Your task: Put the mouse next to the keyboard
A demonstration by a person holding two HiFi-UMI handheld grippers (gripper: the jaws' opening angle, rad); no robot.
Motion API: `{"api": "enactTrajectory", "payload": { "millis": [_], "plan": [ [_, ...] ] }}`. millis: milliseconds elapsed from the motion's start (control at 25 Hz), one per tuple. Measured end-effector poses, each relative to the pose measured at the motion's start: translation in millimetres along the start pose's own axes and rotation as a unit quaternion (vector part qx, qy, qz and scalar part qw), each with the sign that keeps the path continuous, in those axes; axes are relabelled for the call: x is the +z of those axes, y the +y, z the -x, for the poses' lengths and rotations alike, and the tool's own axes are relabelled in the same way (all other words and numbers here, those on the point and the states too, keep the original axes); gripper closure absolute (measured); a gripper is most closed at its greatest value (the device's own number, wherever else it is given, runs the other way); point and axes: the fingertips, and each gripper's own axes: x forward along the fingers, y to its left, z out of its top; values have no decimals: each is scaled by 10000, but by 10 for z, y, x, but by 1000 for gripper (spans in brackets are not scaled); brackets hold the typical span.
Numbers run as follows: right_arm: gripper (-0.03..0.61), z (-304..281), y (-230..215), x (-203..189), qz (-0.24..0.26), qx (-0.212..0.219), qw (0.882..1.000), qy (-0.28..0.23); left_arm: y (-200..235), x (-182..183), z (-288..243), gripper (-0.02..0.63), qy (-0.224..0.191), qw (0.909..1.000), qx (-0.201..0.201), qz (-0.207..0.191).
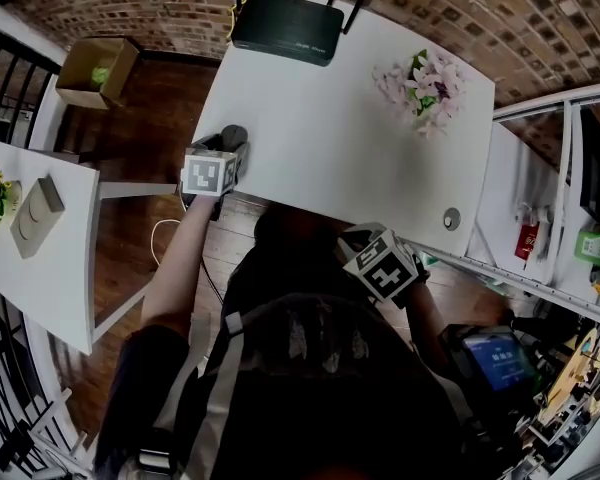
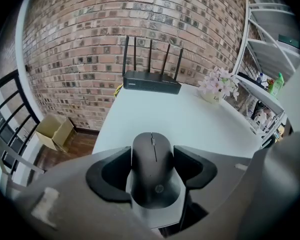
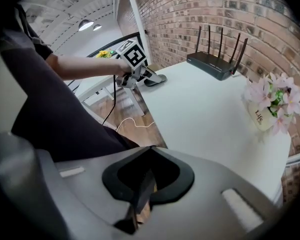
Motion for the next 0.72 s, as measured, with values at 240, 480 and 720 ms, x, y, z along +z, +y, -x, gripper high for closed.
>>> {"api": "enactTrajectory", "payload": {
  "millis": [240,480,720],
  "plan": [
    [572,-41,95,161,-80,-56,9999,-52,202,36,141,339,43,9999,113,35],
    [572,-67,130,268,-178,-147,9997,-113,290,-26,-42,339,-134,9997,-189,49],
    [572,-90,180,314,-192,-174,9996,-106,469,71,196,339,-19,9999,146,77]
  ]
}}
